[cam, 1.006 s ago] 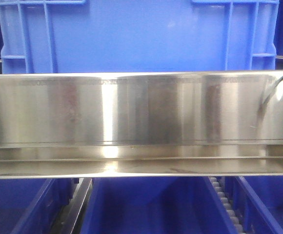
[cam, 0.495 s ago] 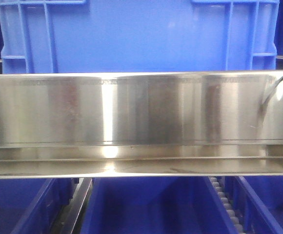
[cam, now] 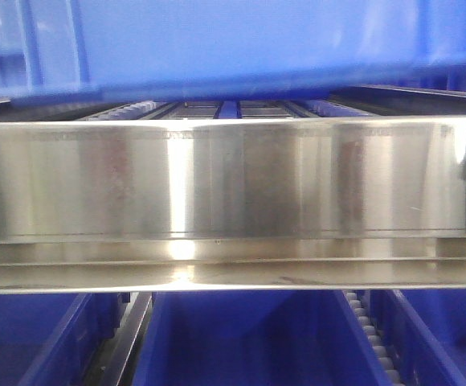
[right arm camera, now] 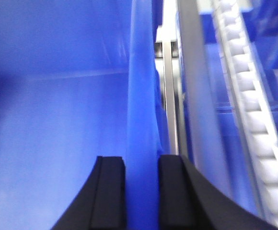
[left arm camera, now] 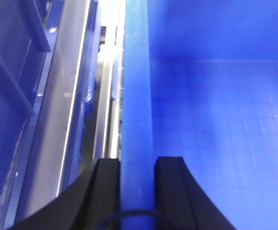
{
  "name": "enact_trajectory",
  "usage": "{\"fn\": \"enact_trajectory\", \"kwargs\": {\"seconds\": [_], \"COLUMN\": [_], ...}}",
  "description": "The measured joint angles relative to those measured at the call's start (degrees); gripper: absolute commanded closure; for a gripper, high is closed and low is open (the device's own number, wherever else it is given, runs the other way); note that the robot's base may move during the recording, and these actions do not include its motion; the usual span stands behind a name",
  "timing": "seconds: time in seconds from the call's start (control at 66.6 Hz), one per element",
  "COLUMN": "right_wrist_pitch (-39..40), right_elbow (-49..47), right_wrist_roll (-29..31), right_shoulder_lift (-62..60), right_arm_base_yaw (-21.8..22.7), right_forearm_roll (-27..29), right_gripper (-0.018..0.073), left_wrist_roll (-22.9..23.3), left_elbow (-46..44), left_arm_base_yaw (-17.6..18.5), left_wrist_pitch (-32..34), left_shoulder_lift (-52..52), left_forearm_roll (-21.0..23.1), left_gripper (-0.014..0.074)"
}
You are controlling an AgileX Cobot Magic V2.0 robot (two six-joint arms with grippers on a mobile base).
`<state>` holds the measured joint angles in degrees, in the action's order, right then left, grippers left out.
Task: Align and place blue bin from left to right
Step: 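Pull the gripped bin off the shelf toward the robot with both grippers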
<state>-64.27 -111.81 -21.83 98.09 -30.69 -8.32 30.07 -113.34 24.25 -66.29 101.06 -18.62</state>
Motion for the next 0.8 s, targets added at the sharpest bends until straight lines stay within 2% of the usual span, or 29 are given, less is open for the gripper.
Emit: {"fn": "enact_trajectory", "kwargs": {"seconds": [0.165,0.405,0.645,0.795], "right_wrist_pitch": [-0.9,0.9,1.0,-1.3], "right_elbow": [1.7,14.1,25.9,31.0], "right_wrist_roll": [-2.8,-9.4,-17.5,-22.9], "right_shoulder_lift": [-3.6,-13.7,-24.3,-29.2], "right_arm_base_yaw": [-1.9,-7.1,-14.0,-20.7], "right_forearm_roll": [-3.3,-8.3,-15.6,-20.3], "right_gripper": [0.0639,0.0638,0.0637,0.0637], "left_wrist_roll": [2.2,7.9,17.8,23.9], "left_elbow": [0.1,6.3,18.0,24.4], "left_arm_base_yaw": [2.9,8.7,18.0,24.0], "left_wrist_pitch": [-2.8,-5.2,-5.6,-7.2], "left_shoulder_lift": [-2.7,-9.8,-18.9,-24.1], "left_forearm_roll": [-3.4,-9.7,-17.1,-21.3], "left_gripper": [0.0707,0.0707,0.0707,0.0707]}}
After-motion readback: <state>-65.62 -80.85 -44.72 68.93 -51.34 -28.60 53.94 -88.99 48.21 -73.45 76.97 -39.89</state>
